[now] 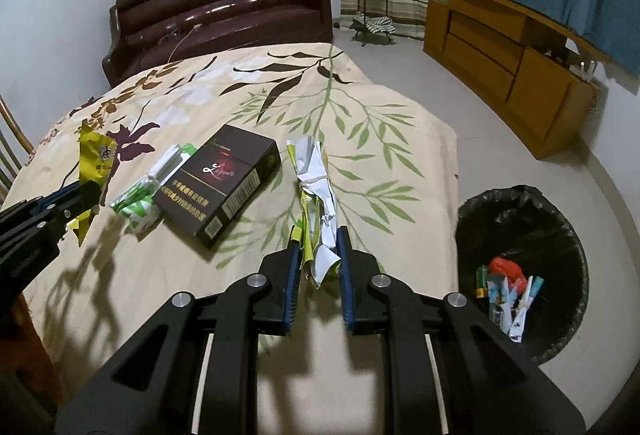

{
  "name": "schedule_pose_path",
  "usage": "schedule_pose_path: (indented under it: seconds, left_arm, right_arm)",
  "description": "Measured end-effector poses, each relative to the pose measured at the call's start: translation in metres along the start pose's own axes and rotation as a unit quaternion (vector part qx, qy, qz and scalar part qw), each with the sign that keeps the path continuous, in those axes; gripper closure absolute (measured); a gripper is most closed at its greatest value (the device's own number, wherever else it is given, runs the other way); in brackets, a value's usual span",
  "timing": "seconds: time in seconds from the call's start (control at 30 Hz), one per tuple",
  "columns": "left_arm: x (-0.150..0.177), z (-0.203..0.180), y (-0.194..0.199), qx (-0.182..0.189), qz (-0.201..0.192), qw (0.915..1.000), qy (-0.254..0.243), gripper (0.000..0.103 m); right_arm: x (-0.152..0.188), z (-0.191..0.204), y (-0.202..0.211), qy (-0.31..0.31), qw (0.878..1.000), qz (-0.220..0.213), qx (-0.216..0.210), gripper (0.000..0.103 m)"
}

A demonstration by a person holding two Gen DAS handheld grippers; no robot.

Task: Collect trash
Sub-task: 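Carry both wrappers over the black bin and open both tools to drop them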

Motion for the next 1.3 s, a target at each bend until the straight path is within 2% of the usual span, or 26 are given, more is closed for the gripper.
schedule_pose_path:
  seconds: [0.57, 1.03, 1.3]
  left_arm:
    - [0.013, -0.082, 0.027, 0.039, -0.029, 0.998, -0.04, 0.08]
    - [0.01, -0.177, 0.019, 0.069, -0.035, 0.9915, -0.105, 0.08]
    - [0.008, -0.215, 0.003, 0.072, -0.028, 0.9885, -0.13, 0.08]
  right_arm:
    - [0.035, -0.07, 0.048, -0.055, 0.997, -0.035, 0.032, 0.086]
    - [0.059, -0.147, 0.069, -0.115, 0.99, -0.053, 0.067, 0.086]
    - [0.066, -0.181, 0.066, -0.145, 0.984, -0.057, 0.089, 0.086]
Point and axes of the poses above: each gripper's, at about its wrist camera, not at the fingertips, and y roughly against the way its jaws point, z to its left, x to its underside, the point moved 2 cm from there along -y, roughly the way its jaws point, and after that the axes turned 15 degrees about z, right-handed, at the moved point
